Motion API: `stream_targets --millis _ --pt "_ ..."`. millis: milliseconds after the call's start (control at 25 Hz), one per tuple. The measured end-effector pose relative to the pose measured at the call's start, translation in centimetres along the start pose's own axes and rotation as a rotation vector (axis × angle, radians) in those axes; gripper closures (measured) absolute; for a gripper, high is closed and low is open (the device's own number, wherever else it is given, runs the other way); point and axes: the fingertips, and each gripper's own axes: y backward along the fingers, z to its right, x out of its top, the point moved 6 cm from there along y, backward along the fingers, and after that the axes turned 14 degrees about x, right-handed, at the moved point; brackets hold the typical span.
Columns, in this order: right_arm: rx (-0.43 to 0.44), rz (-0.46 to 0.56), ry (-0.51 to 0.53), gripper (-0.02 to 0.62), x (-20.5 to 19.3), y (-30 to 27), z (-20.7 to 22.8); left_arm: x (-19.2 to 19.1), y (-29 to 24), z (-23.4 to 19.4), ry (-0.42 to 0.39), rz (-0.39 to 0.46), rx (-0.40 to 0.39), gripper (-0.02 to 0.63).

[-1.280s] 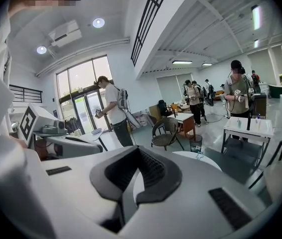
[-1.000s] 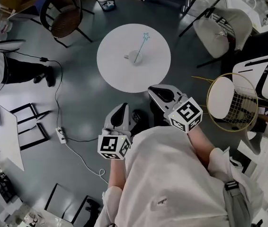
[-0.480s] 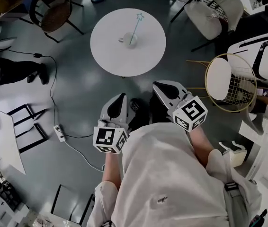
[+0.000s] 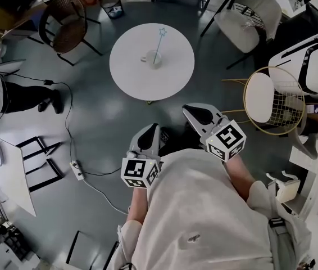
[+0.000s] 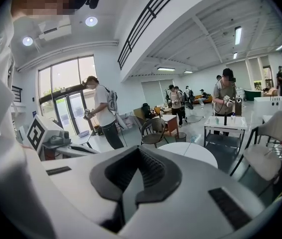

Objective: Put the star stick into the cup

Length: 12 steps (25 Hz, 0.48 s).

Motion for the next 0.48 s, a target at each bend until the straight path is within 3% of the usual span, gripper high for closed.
stream_targets --millis 480 --pt "-0.003 -0.012 -0.013 0.588 -0.44 0.21 0.09 -0.02 0.1 0.04 -0.002 0.004 0.005 0.595"
